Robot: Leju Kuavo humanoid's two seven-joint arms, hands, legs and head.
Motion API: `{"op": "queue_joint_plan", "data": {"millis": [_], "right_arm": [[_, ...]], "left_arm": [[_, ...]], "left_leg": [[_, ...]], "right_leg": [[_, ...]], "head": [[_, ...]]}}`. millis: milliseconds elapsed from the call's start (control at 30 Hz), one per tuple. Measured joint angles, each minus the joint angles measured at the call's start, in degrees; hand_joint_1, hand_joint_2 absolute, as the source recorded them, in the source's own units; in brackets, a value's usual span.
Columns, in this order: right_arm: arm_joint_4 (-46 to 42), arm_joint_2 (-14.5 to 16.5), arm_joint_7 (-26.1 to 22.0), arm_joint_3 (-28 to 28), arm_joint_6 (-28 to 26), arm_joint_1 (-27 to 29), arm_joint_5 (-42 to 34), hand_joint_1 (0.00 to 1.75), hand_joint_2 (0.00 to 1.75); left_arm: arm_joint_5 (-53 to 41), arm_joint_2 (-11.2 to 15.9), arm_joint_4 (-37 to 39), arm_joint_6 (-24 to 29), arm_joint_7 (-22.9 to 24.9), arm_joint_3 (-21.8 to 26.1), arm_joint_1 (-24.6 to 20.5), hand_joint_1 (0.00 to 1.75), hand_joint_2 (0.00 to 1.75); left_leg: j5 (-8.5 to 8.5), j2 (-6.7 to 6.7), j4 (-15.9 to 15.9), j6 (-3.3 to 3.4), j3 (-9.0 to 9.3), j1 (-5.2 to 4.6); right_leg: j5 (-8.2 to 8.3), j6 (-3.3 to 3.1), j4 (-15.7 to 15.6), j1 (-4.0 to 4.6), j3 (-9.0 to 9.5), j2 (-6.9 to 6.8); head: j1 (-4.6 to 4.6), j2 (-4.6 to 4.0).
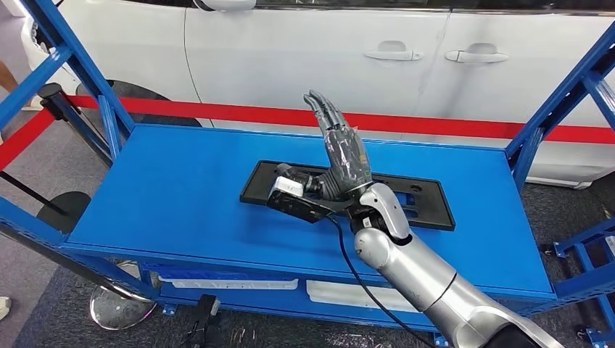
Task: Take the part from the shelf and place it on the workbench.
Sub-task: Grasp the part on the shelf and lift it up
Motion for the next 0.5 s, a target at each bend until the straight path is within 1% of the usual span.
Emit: {"op": "queue_joint_plan", "data": {"millis": [33,67,100,133,167,200,233,300,333,367,400,467,500], "right_arm": [[-0.10,0.13,-0.19,0.18,0.60,0.59,0.16,0.00,1.75],[-0.13,0.29,-0.46,0.46,1.49,1.31,0.20,0.00,1.75],[-0.09,0.45,-0.74,0.74,2.30,2.13,0.11,0.00,1.75],[0.07,0.65,-1.10,1.13,3.28,3.01,-0.11,0.00,1.75],[0.28,0.94,-1.45,1.57,4.23,3.79,-0.31,0.00,1.75],[0.57,1.28,-1.66,1.97,5.03,4.47,-0.26,0.00,1.75],[0.99,1.71,-1.66,2.51,5.93,5.11,0.18,0.00,1.75],[1.82,2.28,-1.14,3.50,7.11,6.64,1.81,0.00,1.75],[2.22,2.47,-0.79,4.01,7.42,7.51,2.63,0.00,1.75],[2.54,2.58,-0.57,4.37,7.51,8.25,3.12,0.00,1.75],[2.84,2.72,-0.42,4.62,7.53,8.80,3.42,0.00,1.75],[3.19,2.92,-0.32,4.78,7.53,9.12,3.60,0.00,1.75],[3.25,2.97,-0.31,4.78,7.53,9.12,3.61,0.00,1.75]], "left_arm": [[0.07,0.02,0.00,0.07,-0.08,0.00,-0.02,0.00,0.00],[0.11,0.03,0.00,0.16,-0.15,0.00,-0.01,0.00,0.00],[0.14,0.04,0.00,0.24,-0.21,0.00,0.04,0.00,0.00],[0.21,0.06,0.00,0.33,-0.29,0.00,0.11,0.00,0.00],[0.33,0.08,0.00,0.42,-0.38,0.00,0.20,0.00,0.00],[0.50,0.11,0.00,0.50,-0.47,0.00,0.28,0.00,0.00],[0.77,0.15,0.00,0.59,-0.57,0.00,0.39,0.00,0.00],[1.21,0.19,0.00,0.69,-0.73,0.00,0.75,0.00,0.00],[1.35,0.21,0.00,0.72,-0.77,0.00,0.99,0.00,0.00],[1.38,0.22,0.00,0.73,-0.79,0.00,1.21,0.00,0.00],[1.40,0.23,0.00,0.73,-0.81,0.00,1.37,0.00,0.00],[1.41,0.25,0.00,0.73,-0.84,0.00,1.49,0.00,0.00],[1.41,0.26,0.00,0.73,-0.85,0.00,1.49,0.00,0.00]], "left_leg": [[-0.15,-0.01,0.21,-0.27,-0.13,-0.03],[-0.21,-0.02,0.24,-0.53,-0.21,-0.07],[-0.21,-0.03,0.22,-0.79,-0.19,-0.06],[-0.33,-0.02,0.29,-1.08,-0.30,0.03],[-0.82,-0.01,0.87,-1.40,-0.60,0.09],[-1.79,0.01,2.35,-1.76,-1.32,0.15],[-3.33,0.03,5.10,-2.13,-2.63,0.26],[-6.39,0.03,11.97,-2.61,-5.93,0.42],[-7.00,0.03,14.54,-2.68,-7.33,0.47],[-6.50,0.03,15.11,-2.63,-7.84,0.48],[-5.14,0.03,13.80,-2.45,-7.43,0.46],[-2.47,0.02,9.86,-2.11,-5.72,0.44],[-1.86,0.02,8.74,-2.02,-5.18,0.43]], "right_leg": [[-0.02,-0.28,-1.27,0.12,0.68,0.00],[-0.28,-0.57,-1.39,0.28,0.89,0.03],[-0.18,-0.87,-1.49,0.41,0.94,0.06],[-0.10,-1.25,-1.59,0.36,0.98,0.03],[0.00,-1.56,-1.76,0.25,1.03,-0.01],[0.11,-1.84,-1.92,0.09,1.07,-0.07],[0.20,-2.07,-2.06,-0.06,1.12,-0.14],[0.16,-2.29,-2.05,-0.03,1.13,-0.23],[0.11,-2.36,-2.02,0.02,1.13,-0.27],[0.06,-2.40,-2.00,0.06,1.15,-0.27],[0.01,-2.43,-1.98,0.12,1.18,-0.23],[-0.03,-2.43,-1.97,0.19,1.26,-0.10],[-0.03,-2.43,-1.97,0.21,1.29,-0.06]], "head": [[-0.01,0.00],[-0.03,0.00],[-0.02,0.00],[-0.04,0.00],[-0.10,0.00],[-0.24,0.00],[-0.39,0.00],[-0.65,0.00],[-0.65,0.00],[-0.66,0.00],[-0.66,0.00],[-0.67,0.00],[-0.68,0.00]]}}
